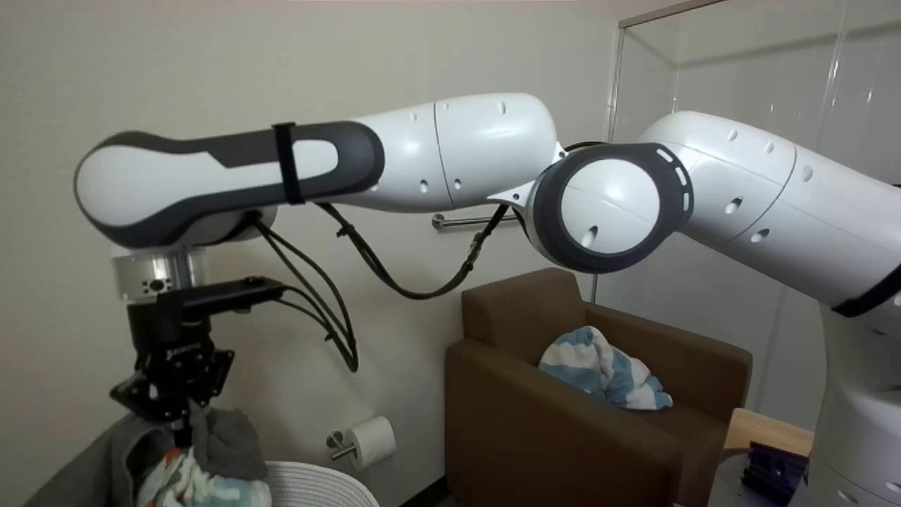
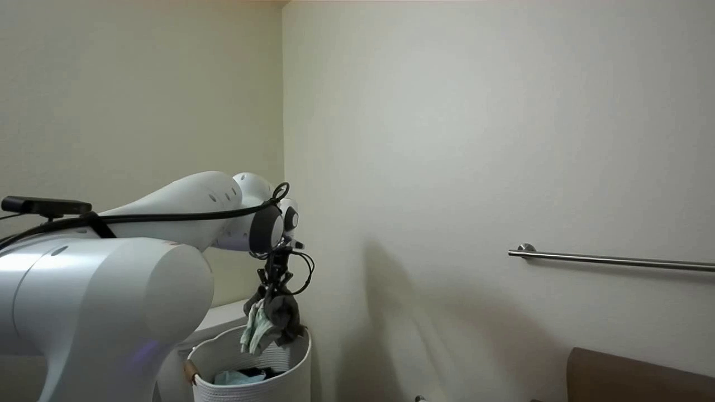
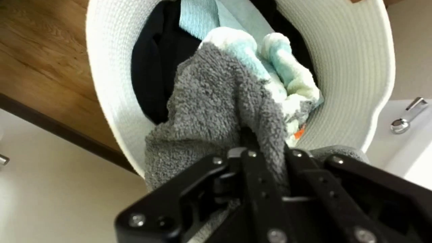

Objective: Move the object from the basket to the couch and move the towel from the couch to the basket

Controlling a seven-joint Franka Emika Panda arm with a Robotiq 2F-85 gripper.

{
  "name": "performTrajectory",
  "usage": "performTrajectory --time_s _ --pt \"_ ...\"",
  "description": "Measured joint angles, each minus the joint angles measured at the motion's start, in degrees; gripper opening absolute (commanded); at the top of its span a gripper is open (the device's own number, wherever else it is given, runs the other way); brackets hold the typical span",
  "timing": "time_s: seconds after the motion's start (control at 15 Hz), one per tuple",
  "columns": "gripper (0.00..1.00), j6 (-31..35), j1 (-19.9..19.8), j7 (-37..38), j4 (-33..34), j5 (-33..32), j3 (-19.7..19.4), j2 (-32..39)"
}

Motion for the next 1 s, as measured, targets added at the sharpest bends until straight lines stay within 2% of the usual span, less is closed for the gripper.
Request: performTrajectory --time_s 0.33,0.6,0.8,1.0 --pt "0.08 -5.7 -1.6 1.0 4.2 0.0 -0.5 -4.5" --pt "0.08 -10.4 -3.5 7.0 6.1 -0.2 -3.5 -8.1" --pt "0.08 -18.9 -5.2 10.5 10.7 -0.2 -7.5 -8.5" --pt "0.08 -27.1 -8.2 11.2 14.4 -0.2 -9.9 -8.2"
